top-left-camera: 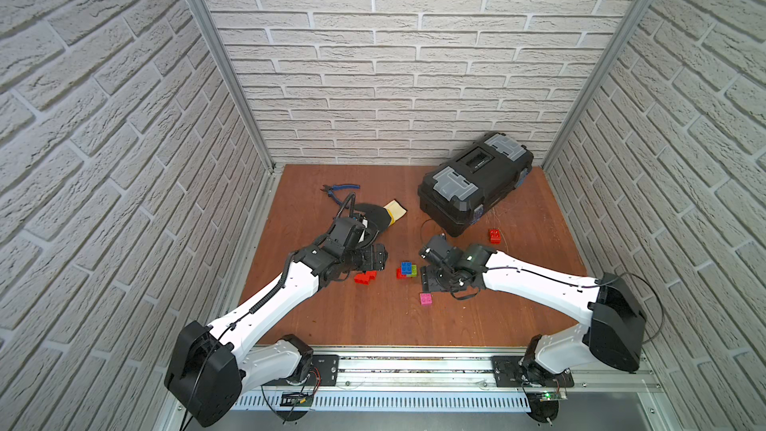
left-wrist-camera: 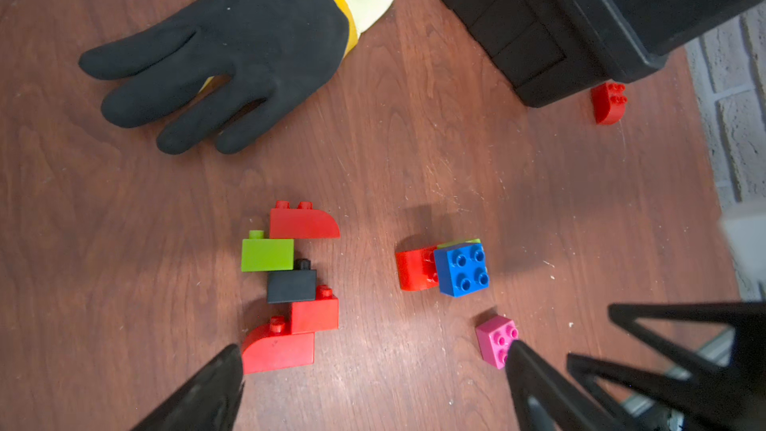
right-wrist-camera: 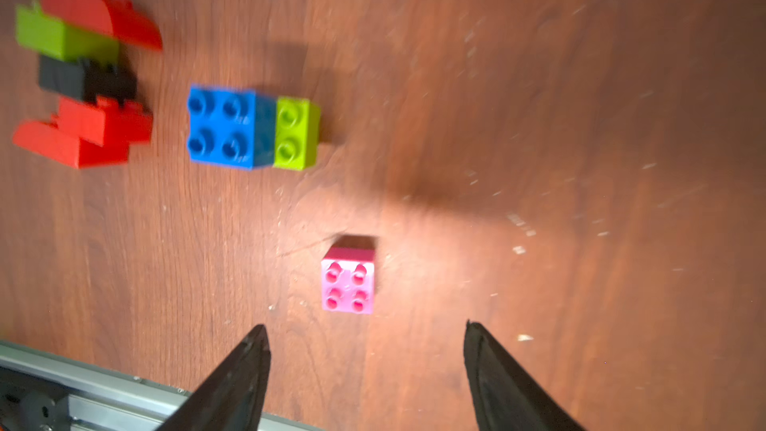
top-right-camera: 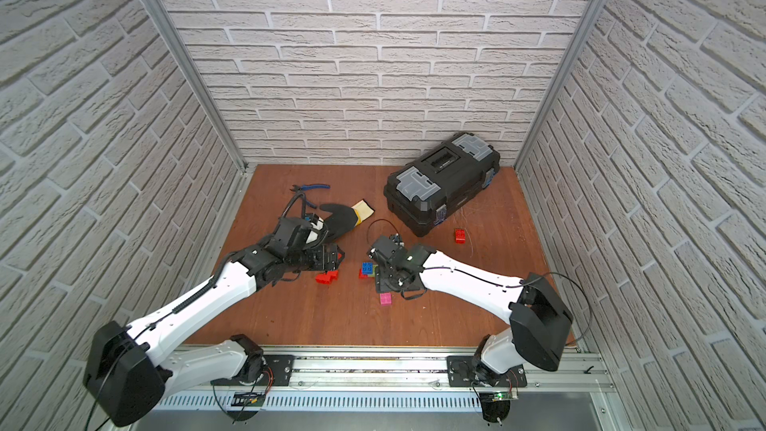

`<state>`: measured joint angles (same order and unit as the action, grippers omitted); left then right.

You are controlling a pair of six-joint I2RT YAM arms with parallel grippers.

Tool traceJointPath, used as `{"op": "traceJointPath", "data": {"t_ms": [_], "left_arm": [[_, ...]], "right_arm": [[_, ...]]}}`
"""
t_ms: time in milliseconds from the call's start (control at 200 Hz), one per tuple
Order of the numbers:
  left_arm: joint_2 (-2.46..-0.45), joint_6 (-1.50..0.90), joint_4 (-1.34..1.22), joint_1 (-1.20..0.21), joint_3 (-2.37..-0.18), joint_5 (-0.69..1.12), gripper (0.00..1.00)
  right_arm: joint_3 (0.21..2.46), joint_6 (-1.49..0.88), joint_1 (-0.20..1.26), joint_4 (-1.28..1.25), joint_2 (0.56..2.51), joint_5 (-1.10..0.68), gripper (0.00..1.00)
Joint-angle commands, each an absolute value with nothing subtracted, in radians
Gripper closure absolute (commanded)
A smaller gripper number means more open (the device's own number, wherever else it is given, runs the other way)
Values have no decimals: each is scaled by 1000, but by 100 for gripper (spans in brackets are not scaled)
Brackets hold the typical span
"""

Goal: Assemble the letter s with lego
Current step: Place the lego brick at the center of the board, then pick up the lego brick from the center of the board.

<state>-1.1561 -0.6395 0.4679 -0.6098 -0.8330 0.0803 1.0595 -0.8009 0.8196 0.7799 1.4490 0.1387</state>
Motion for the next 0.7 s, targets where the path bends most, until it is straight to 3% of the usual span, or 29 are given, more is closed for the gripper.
{"op": "traceJointPath", "data": {"t_ms": [0, 375, 695], "left_arm": [[-1185, -616, 417, -648, -853, 88, 2], [-1282, -638, 367, -742, -925, 96, 2], [-1327, -662, 314, -776, -943, 175, 2]], "right_arm": [[1023, -664, 742, 818, 1382, 157, 22], [982, -332, 405, 794, 1286, 131, 10], [1006, -125, 166, 716, 1346, 16, 10]]}}
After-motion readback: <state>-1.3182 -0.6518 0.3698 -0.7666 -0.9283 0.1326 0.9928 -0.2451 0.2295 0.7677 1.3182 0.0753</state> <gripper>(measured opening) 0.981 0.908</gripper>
